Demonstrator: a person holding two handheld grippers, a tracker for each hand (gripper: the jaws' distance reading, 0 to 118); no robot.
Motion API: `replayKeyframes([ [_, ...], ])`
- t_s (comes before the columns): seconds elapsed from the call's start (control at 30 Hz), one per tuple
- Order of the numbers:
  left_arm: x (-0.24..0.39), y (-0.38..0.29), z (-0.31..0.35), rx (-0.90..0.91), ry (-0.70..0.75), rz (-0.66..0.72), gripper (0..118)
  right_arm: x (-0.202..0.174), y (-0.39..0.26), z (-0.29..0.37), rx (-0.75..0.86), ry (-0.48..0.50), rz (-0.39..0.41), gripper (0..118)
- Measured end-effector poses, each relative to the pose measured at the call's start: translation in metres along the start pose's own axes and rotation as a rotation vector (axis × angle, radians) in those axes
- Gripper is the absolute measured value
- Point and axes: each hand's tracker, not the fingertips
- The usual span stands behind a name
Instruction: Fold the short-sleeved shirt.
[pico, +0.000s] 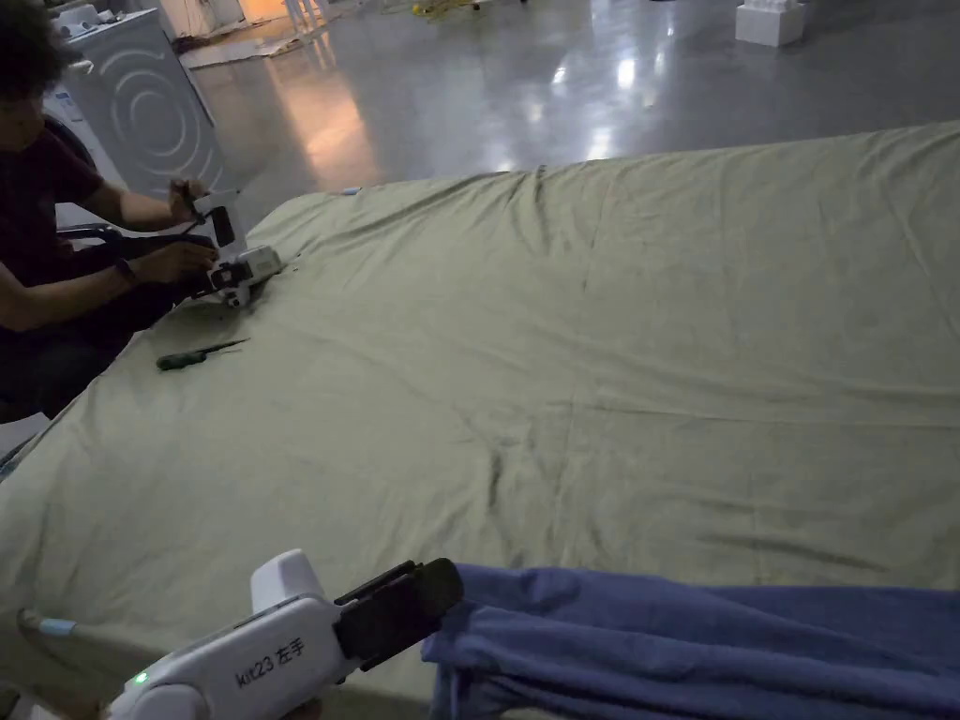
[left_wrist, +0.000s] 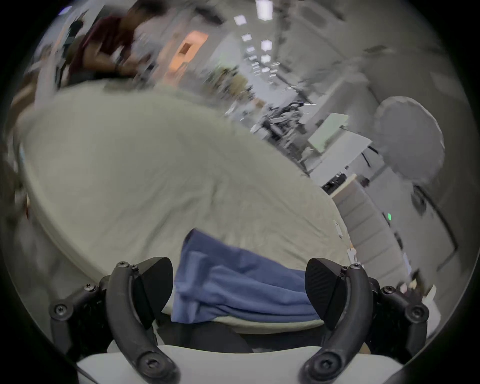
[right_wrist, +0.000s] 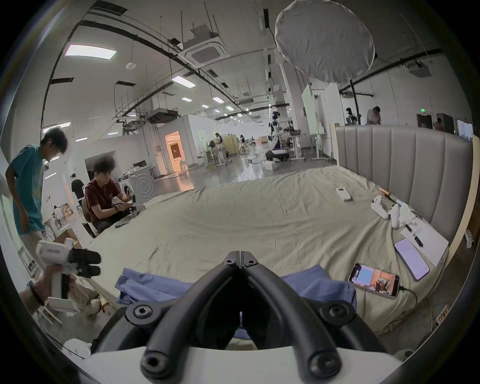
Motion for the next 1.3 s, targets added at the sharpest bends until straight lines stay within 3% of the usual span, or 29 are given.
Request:
replayKeyframes([
  [0.23, -0.046, -0.001, -0.072, -0.199, -0.065, 0.195, 99, -0.005, 0.002, 0.004, -0.051, -0.020, -0.023, 0],
  [0.33, -0.045, -0.011, -0.083, -0.178, -0.106, 0.257, 95, -0.004, -0.001, 0.004, -0.067, -0.026, -0.024, 0],
  [0.37, -0.038, -0.013, -0.083, -0.175, -0.118, 0.256, 84, -0.004, -0.002, 0.003, -0.072, -0.027, -0.025, 0],
  [0.4, -0.035, -0.011, -0.087, -0.178, -0.132, 0.254, 65, -0.004, -0.002, 0.002, -0.077, -0.027, -0.026, 0],
  [0.47, -0.032, -0.012, -0.093, -0.203, -0.173, 0.265, 11, -0.008, -0.002, 0.000, -0.087, -0.020, -0.025, 0],
  [0.63, -0.029, -0.011, -0.098, -0.176, -0.155, 0.311, 10, -0.009, -0.003, 0.002, -0.100, -0.017, -0.004, 0],
  [0.87, -0.041, 0.024, -0.056, 0.003, -0.143, 0.354, 10, 0.000, -0.007, 0.008, -0.117, -0.030, -0.030, 0],
  [1.07, -0.028, 0.077, -0.005, 0.098, 0.011, 0.080, 10, 0.006, -0.010, 0.010, -0.110, -0.033, -0.055, 0],
  [1.3, 0.097, 0.014, -0.021, 0.058, -0.097, -0.229, 10, 0.007, -0.010, 0.015, -0.094, -0.026, -0.105, 0],
])
